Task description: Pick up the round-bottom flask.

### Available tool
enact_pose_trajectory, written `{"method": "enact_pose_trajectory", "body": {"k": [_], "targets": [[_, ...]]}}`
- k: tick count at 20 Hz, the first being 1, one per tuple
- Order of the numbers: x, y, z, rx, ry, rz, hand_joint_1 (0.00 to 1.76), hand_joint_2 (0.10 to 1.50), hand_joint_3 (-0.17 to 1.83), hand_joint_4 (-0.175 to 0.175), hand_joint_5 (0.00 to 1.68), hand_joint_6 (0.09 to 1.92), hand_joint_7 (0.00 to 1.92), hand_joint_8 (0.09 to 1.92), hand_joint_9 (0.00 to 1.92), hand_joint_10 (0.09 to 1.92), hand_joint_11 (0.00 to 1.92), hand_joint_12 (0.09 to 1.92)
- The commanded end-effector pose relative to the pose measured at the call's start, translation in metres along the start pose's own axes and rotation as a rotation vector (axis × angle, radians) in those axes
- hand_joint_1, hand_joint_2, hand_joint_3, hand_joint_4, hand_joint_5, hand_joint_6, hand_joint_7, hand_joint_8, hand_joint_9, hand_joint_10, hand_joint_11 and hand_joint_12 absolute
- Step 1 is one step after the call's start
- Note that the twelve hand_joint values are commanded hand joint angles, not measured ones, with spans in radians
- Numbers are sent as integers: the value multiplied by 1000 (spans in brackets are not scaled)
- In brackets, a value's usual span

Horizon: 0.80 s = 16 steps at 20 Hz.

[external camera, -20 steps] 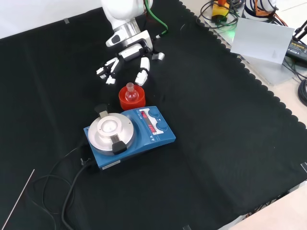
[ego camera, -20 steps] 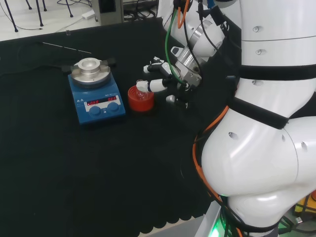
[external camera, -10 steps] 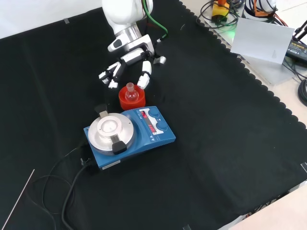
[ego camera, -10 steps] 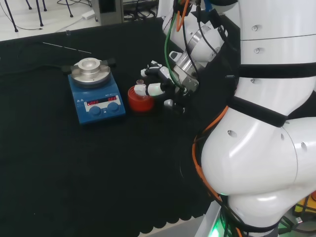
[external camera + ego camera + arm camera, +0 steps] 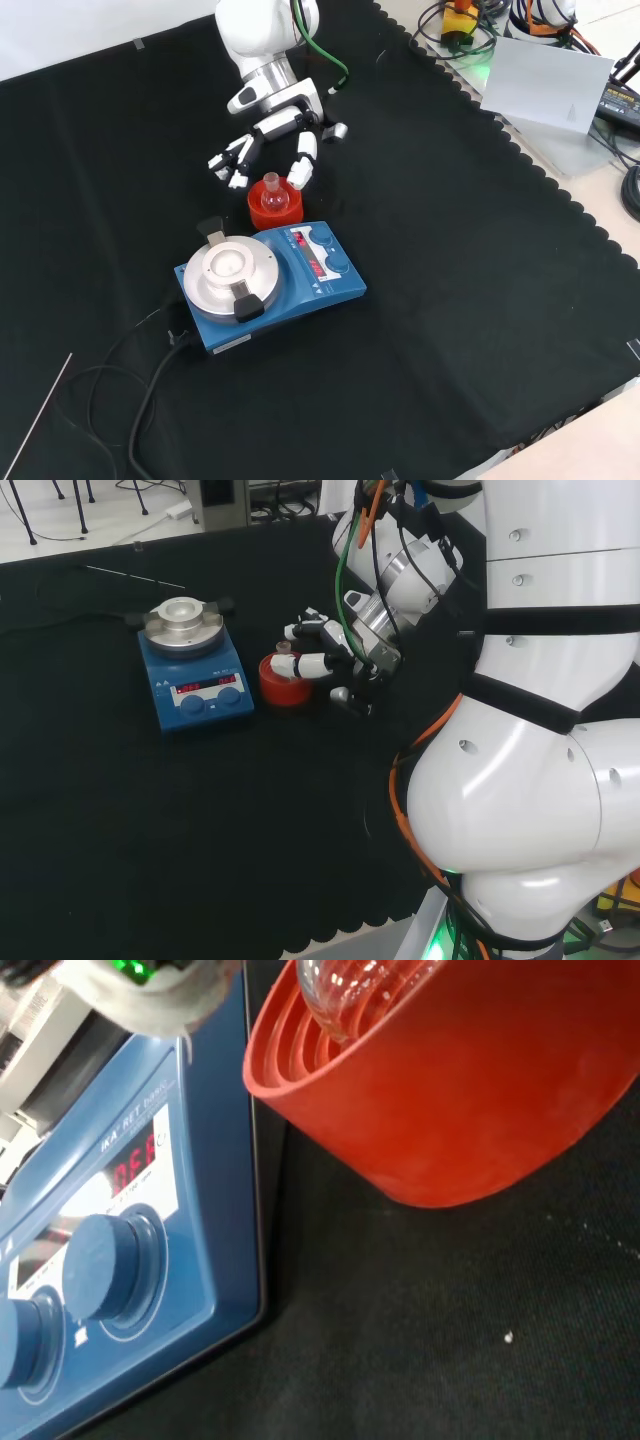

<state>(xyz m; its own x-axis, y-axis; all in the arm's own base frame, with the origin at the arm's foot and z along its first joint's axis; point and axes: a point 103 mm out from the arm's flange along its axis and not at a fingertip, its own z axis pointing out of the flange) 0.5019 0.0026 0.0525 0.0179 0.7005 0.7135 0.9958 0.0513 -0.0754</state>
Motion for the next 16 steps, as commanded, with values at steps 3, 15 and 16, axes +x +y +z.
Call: {"method": "enact_pose_trajectory", "body": {"k": [3,15,16], "targets": [[2,2,3,-36,43,-18,846,629,378,54,635,87,84,155,144,628,0,987],[6,5,10,-52,27,-46,861,630,393,54,705,115,105,176,174,615,0,1024],[6,5,10,-56,29,-46,863,631,394,55,714,120,108,178,175,614,0,1023]]}}
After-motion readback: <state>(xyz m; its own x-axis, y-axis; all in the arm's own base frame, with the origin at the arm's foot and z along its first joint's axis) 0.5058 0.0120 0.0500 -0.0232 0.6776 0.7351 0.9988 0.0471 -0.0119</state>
